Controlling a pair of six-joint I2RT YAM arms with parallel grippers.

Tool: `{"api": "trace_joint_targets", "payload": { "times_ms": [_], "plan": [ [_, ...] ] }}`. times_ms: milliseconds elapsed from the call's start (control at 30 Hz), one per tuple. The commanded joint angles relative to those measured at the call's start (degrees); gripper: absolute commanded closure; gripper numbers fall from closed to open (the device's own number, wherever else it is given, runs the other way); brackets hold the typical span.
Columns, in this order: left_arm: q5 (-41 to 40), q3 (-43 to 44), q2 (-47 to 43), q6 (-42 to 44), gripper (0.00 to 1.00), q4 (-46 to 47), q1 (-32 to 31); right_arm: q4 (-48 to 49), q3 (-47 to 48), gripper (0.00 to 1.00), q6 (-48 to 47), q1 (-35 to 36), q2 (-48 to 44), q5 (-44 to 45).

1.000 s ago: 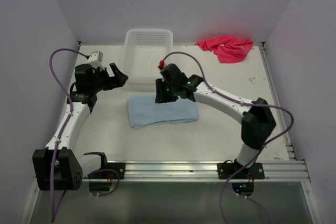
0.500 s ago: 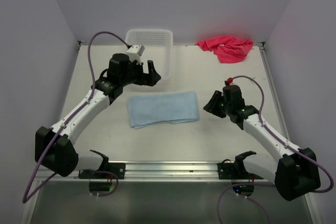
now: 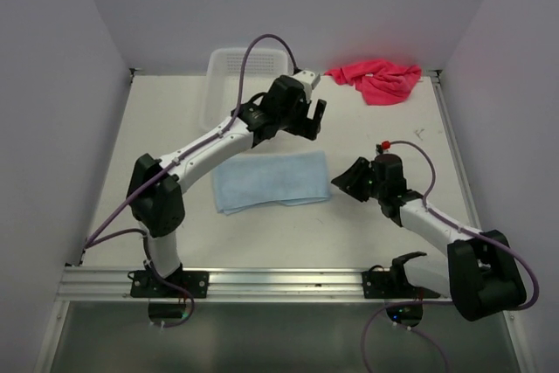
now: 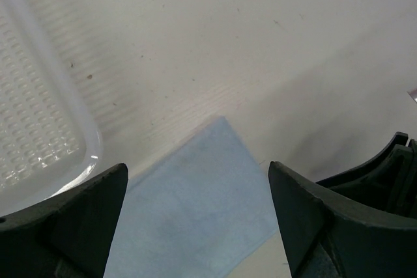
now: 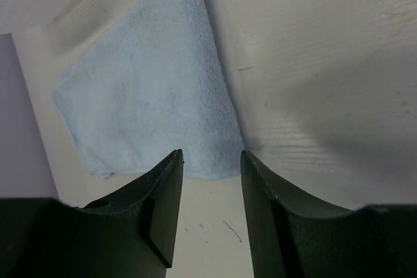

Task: Roll the towels
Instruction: Fold the towel

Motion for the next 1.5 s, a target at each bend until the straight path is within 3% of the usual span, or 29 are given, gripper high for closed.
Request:
{"api": "trace_joint_targets", "payload": {
  "times_ms": [0,67,200,567,733,900,1100,1467],
  "plan": [
    [0.7,9.5,5.3,0.0,0.1,-4.5,0.2,10.9,-1.5,0.55,3.1,-0.2,2.9,-3.4],
    [-0.8,14.8,11.4,0.2,0.16,-9.9,-0.8,14.8,-2.6,0.55,4.1,-0.2,5.1,-4.5],
    [-3.0,28.6,21.2,-1.2,0.18,-18.7,-2.3,17.7,-3.6,0.56,4.5,-0.1,8.1,-5.2],
    [-5.1,24.9,24.9,-6.1,0.25,-16.8,-5.3,30.7,-6.9,0.57,6.2,0.0,19.0,-8.9],
    [-6.4,27.0,28.5,-7.6,0.33,-18.9,-6.7,35.7,-8.0,0.65,6.9,0.9,23.2,-9.6],
    [-7.0,28.3,31.1,-8.7,0.39,-19.9,-7.4,33.5,-8.8,0.75,5.9,1.5,21.0,-8.7],
    [-8.8,30.0,32.2,-9.4,0.44,-21.5,-8.4,27.9,-9.1,0.75,3.8,3.8,16.6,-6.2],
    [-9.5,31.7,34.1,-9.9,0.5,-23.0,-10.7,27.4,-9.3,0.76,4.3,8.6,15.8,-2.6]
  ]
}}
